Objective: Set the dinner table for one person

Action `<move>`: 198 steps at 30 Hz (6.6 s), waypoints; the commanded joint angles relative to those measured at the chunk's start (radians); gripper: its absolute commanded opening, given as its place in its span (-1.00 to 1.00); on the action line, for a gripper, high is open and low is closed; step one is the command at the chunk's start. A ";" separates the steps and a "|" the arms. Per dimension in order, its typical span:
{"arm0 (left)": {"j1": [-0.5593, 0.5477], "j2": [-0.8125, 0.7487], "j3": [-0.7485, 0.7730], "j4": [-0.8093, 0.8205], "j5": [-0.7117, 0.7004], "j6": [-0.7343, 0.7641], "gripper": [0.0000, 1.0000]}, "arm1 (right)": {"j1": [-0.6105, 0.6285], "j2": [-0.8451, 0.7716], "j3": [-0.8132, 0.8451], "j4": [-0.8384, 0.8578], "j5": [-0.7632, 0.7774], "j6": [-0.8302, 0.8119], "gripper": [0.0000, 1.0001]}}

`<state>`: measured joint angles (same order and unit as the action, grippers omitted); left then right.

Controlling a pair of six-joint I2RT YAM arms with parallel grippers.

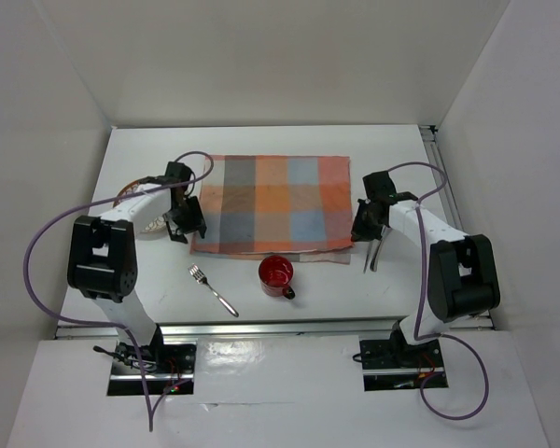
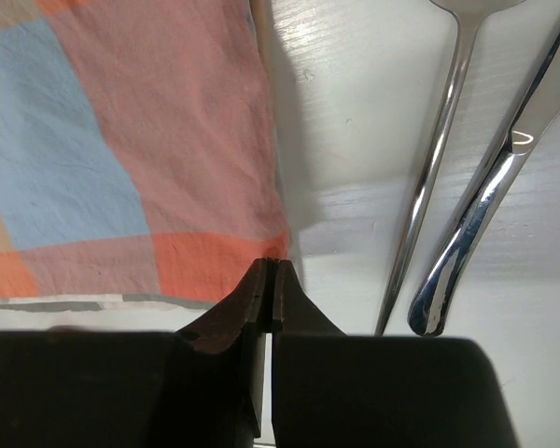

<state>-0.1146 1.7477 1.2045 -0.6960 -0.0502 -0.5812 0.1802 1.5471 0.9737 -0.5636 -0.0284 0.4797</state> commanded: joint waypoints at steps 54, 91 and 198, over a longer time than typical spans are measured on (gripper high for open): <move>0.066 -0.088 0.147 -0.111 0.042 0.034 -1.00 | 0.004 -0.114 0.007 -0.078 -0.004 -0.036 -1.00; 0.105 -0.070 0.150 -0.099 0.066 0.052 -1.00 | 0.110 -0.156 -0.042 -0.052 -0.142 -0.003 -1.00; 0.032 -0.218 0.354 -0.174 -0.065 0.032 0.84 | 0.394 0.212 0.704 -0.240 0.199 -0.118 -1.00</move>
<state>-0.0879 1.5337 1.5158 -0.8814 -0.1249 -0.5312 0.6811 1.7069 1.5188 -0.7696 0.0956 0.3580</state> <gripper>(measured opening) 0.901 0.155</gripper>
